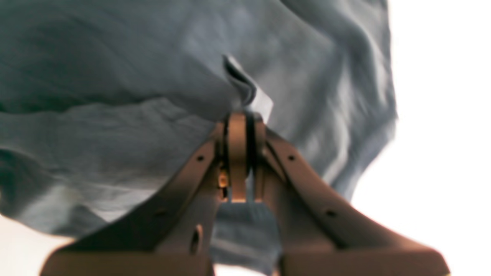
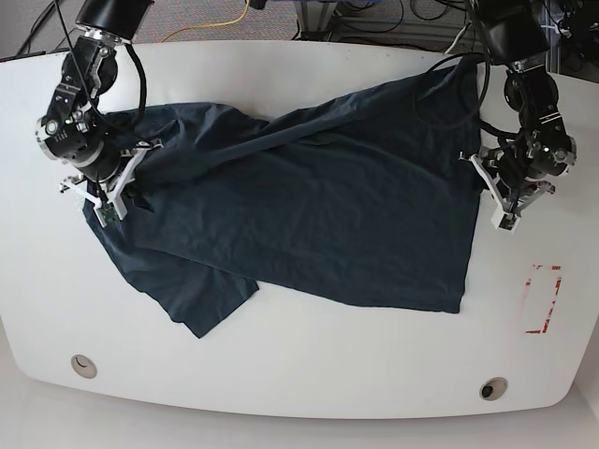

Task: Layout the t-shirt on the table in an organized manner, then fold the t-shirt properly
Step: 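Pull the grasped fabric outward with both grippers to smooth the shirt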

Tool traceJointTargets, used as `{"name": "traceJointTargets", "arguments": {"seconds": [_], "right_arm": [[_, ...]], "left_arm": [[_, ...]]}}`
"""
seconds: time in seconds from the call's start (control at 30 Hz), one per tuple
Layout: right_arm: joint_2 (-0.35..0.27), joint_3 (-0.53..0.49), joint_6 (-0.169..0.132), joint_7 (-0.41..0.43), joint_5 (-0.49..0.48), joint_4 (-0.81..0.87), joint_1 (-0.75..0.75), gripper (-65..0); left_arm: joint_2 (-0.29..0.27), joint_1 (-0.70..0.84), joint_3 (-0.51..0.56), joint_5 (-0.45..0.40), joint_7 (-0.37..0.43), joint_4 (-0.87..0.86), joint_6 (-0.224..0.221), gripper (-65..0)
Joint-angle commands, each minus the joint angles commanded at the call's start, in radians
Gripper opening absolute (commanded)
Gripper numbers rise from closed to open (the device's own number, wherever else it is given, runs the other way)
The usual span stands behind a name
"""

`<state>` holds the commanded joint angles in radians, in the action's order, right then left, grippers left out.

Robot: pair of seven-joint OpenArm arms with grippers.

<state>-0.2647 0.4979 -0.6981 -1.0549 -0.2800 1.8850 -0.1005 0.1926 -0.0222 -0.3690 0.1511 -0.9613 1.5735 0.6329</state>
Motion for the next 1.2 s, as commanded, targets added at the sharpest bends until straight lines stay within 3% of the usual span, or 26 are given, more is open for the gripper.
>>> {"name": "traceJointTargets", "arguments": {"seconds": [0.27,1.0,1.2], "right_arm": [[0.0,0.058,0.0,0.0,0.0,0.003,-0.044,-65.0],[0.011,0.023,0.0,-0.003,-0.005,0.026,-0.043,-65.0],[0.012,0.052,0.0,-0.068,-0.008,0.127,-0.126,-65.0]], "left_arm": [[0.0,-0.003,0.031,0.0,0.0,0.0,0.0,-41.3],[0.005,0.0,0.043,0.0,0.0,0.0,0.0,-41.3],[0.006,0.002,0.043,0.0,0.0,0.0,0.0,-41.3]]}}
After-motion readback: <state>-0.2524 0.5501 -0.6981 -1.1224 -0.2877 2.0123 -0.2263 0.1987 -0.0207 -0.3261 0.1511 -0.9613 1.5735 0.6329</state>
